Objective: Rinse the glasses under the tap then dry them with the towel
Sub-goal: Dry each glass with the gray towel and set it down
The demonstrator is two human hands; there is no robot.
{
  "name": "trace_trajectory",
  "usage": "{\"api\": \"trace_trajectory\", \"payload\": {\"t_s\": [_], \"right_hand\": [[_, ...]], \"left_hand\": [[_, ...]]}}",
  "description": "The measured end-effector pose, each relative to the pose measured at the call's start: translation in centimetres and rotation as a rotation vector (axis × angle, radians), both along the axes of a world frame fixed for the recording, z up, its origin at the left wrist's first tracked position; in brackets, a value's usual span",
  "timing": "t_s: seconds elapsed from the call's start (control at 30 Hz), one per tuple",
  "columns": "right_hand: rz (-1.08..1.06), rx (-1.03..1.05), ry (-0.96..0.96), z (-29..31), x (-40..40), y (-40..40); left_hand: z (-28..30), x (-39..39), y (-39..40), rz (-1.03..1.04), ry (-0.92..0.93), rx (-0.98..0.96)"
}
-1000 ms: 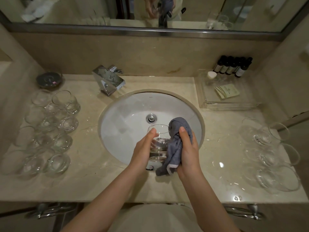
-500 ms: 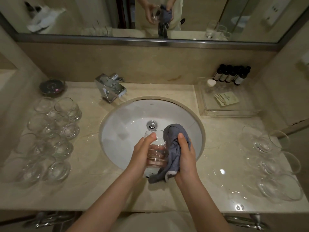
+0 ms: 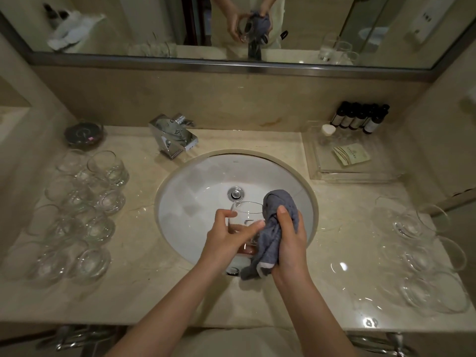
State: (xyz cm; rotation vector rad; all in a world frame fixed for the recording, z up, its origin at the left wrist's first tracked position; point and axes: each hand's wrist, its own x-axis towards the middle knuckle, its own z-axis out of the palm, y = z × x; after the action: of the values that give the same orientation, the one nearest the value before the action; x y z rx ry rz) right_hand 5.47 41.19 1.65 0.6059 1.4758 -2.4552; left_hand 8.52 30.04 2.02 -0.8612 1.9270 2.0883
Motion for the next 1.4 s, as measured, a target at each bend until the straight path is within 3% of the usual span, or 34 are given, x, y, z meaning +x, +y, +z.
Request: {"api": "trace_trajectory", "payload": {"t_s": [0.17,0.23,0.33,0.4,0.57,0.67,0.87,1.0,1.2,1.4], "right_hand": [[-0.062,-0.093,-0.152,-0.1,-0.6,0.0],[-0.074,-0.096,-0.151,-0.2,-0.5,-0.1],[-0.085,-0.081,-0.147,-0.7,-0.5,0.1],[-0.071,-0.063,-0.117,-0.7,-0.6,0.2],[-0.020,0.046,0.003,-0.4,-0.4,-0.4],[-0.016,0.052,0.015,-0.3,-0.3,-0.9],[-0.067,-0.077,-0.117,-0.6,-0.1,-0.4],[0.059,-0.031,-0.011,-0.5,0.0,0.6],[0.379,0.337,0.318,0.6,1.0,0.7],[0.514,0.452,0.461,1.2,0.9,0.4]], "left_hand": [[0.5,-0.1,-0.8,-0.043,0.007,0.392],[0.6,-0.2,-1.0,-0.056,-0.004,0.325],[0.1,-0.4,-1.3,-0.048,-0.036,0.074],[-0.3,-0.2,-1.3,0.002,-0.030,0.033],[-0.1,-0.6,-0.6,0.141,-0.131,0.390],[-0.1,-0.2,-0.8,0.161,-0.131,0.502],[0.0,-0.3,-2.3,0.032,-0.067,0.429],[-0.3,-0.6,-3.5,0.077,-0.036,0.372],[-0.2,-0.9,-4.2,0.170,0.057,0.424],[0.3,-0.5,-4.3,0.192,0.071,0.438]]}}
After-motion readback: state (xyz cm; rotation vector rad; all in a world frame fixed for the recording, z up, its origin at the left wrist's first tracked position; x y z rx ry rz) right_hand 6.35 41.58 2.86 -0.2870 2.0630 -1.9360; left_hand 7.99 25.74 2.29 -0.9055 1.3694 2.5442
